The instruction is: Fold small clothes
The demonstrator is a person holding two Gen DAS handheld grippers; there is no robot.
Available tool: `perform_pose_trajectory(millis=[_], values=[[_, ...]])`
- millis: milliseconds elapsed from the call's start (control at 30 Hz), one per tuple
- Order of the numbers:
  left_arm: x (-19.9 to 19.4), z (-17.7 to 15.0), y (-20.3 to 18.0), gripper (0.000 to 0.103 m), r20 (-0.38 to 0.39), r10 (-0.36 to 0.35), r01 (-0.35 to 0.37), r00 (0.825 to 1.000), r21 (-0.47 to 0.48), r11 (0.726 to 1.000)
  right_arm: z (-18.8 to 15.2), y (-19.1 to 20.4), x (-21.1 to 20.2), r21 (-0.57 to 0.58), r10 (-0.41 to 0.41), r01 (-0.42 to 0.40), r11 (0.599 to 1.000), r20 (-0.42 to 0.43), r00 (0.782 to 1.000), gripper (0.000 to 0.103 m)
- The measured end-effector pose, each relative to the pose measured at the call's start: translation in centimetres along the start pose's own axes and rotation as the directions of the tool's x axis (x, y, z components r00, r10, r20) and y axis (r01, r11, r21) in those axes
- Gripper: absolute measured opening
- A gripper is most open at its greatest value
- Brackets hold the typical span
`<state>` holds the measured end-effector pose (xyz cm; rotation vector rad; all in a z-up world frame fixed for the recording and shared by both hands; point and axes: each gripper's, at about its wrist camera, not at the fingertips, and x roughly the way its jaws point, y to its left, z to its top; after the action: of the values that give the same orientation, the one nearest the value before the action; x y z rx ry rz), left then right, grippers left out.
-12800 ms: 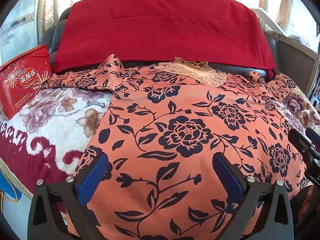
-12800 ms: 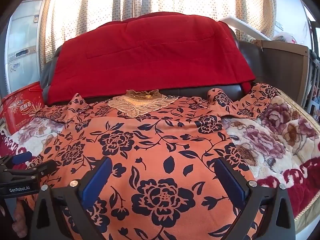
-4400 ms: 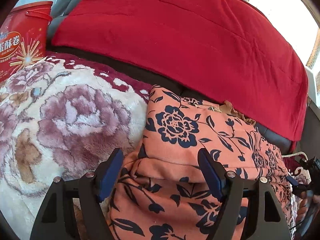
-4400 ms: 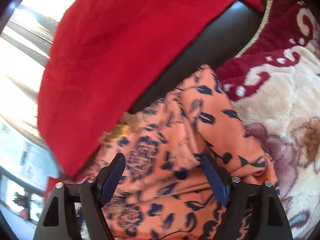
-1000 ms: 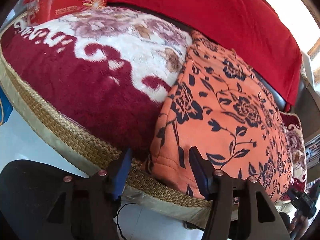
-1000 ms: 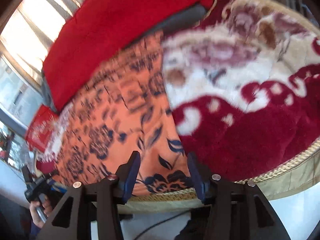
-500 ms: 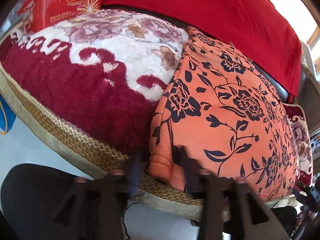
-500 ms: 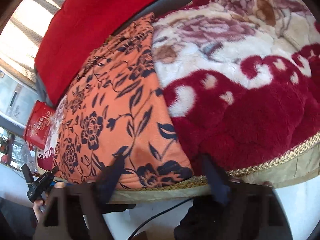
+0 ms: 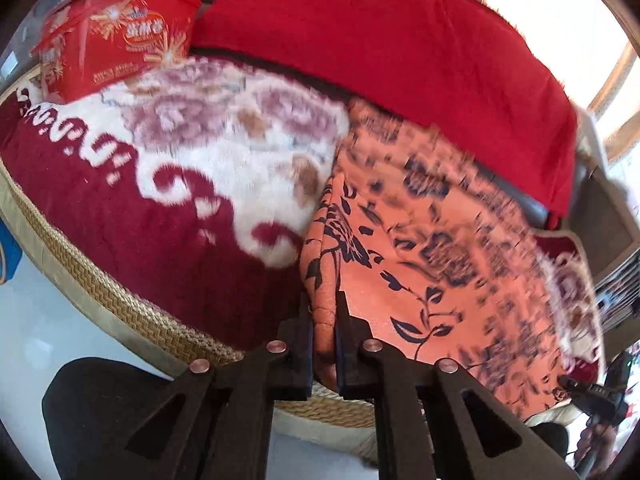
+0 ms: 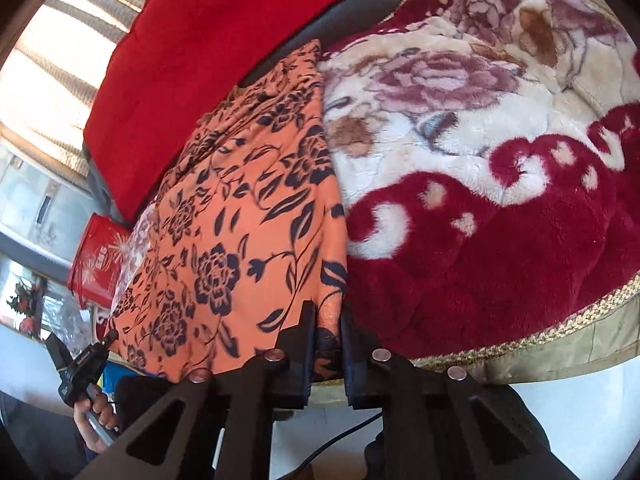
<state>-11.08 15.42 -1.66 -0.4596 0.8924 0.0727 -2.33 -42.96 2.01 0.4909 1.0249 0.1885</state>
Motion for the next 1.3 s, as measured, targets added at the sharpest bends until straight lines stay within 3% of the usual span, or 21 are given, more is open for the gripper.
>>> perform_pose_trajectory(millis=[133, 200, 267, 333, 400, 467, 600, 700, 767, 833, 900, 933, 967, 1000, 1033, 1167, 1300], values=[[3.1, -0.8, 0.4, 0.008, -0.116, 0.055, -0.057, 0.992, -0.011, 0.998, -0.3, -1.5, 2.4, 0.072, 0.045, -0.04, 0.997, -0.069, 0.997, 0.012], [2.0, -0.3, -0.1, 0.008, -0.09, 0.036, -0.037, 0.995, -0.015, 0.999, -0.1, -1.6, 1.9, 0.1, 0.096, -0.089, 0.991, -0.061, 0.994, 0.012], [-0.1, 0.7, -0.8, 0.008, -0.011, 0.003, -0.003, 1.0, 0.003, 1.0, 0.2, -1.1, 0.5, 0.123, 0.154, -0.15, 0.981, -0.019, 0.988, 0.01], [-0.6, 1.0, -1.5, 0.008, 0.024, 0.017, -0.018, 1.0, 0.047, 0.999, 1.1, -0.2, -0.9, 0.101, 0.192, -0.194, 0.976, 0.023, 0.981, 0.01], [1.3, 0.8, -1.1, 0.008, -0.033, 0.042, -0.04, 0.999, 0.047, 0.998, 1.4, -0.5, -0.6, 0.1, 0.181, -0.182, 0.978, 0.023, 0.983, 0.01], [3.8, 0.4, -0.1, 0.008, -0.127, 0.074, -0.075, 0.989, -0.002, 0.997, 1.1, -2.0, 1.7, 0.153, 0.169, -0.162, 0.975, -0.03, 0.985, 0.01], [3.5, 0.7, 0.0, 0.008, -0.091, 0.05, -0.05, 0.995, -0.003, 0.999, 0.6, -3.2, 2.3, 0.211, 0.205, -0.197, 0.957, -0.014, 0.979, 0.01], [3.9, 0.5, 0.1, 0.009, -0.11, 0.049, -0.05, 0.993, -0.004, 0.999, 1.2, -3.2, 1.8, 0.167, 0.137, -0.133, 0.977, -0.011, 0.99, 0.023], [4.0, 0.7, 0.1, 0.009, -0.109, 0.044, -0.046, 0.993, -0.013, 0.999, 1.5, -3.3, 1.5, 0.157, 0.139, -0.132, 0.979, -0.033, 0.99, 0.076], [4.2, 0.4, -0.1, 0.009, -0.105, 0.044, -0.046, 0.993, -0.017, 0.999, 1.5, -2.8, 1.2, 0.138, 0.166, -0.159, 0.978, -0.039, 0.985, 0.08], [4.2, 0.4, 0.1, 0.009, -0.105, 0.041, -0.044, 0.994, -0.022, 0.999, 1.3, -1.4, 1.9, 0.069, 0.129, -0.123, 0.99, -0.093, 0.987, 0.078], [4.2, 0.4, 0.0, 0.009, -0.105, 0.041, -0.044, 0.994, -0.022, 0.999, 0.9, -1.0, 2.5, 0.063, 0.119, -0.112, 0.992, -0.116, 0.986, 0.071], [4.3, 0.4, 0.0, 0.009, -0.104, 0.041, -0.043, 0.994, -0.022, 0.999, 0.5, -1.0, 3.3, 0.071, 0.114, -0.104, 0.992, -0.144, 0.983, 0.051], [4.0, 0.3, 0.3, 0.009, -0.104, 0.04, -0.042, 0.994, -0.022, 0.999, 0.1, -1.0, 3.9, 0.07, 0.082, -0.071, 0.995, -0.159, 0.984, 0.039], [3.9, 0.3, 0.3, 0.009, -0.104, 0.039, -0.041, 0.994, -0.019, 0.999, -0.1, -1.0, 4.0, 0.058, 0.055, -0.047, 0.997, -0.156, 0.986, 0.01], [2.2, 0.7, -0.1, 0.008, -0.048, 0.013, -0.014, 0.999, -0.011, 1.0, -0.1, -0.3, 2.8, 0.06, 0.07, -0.063, 0.996, -0.127, 0.989, 0.007], [1.2, 0.9, -0.2, 0.008, -0.016, 0.005, -0.005, 1.0, -0.008, 1.0, 0.2, -0.5, 1.4, 0.143, 0.172, -0.163, 0.976, -0.053, 0.984, 0.007]])
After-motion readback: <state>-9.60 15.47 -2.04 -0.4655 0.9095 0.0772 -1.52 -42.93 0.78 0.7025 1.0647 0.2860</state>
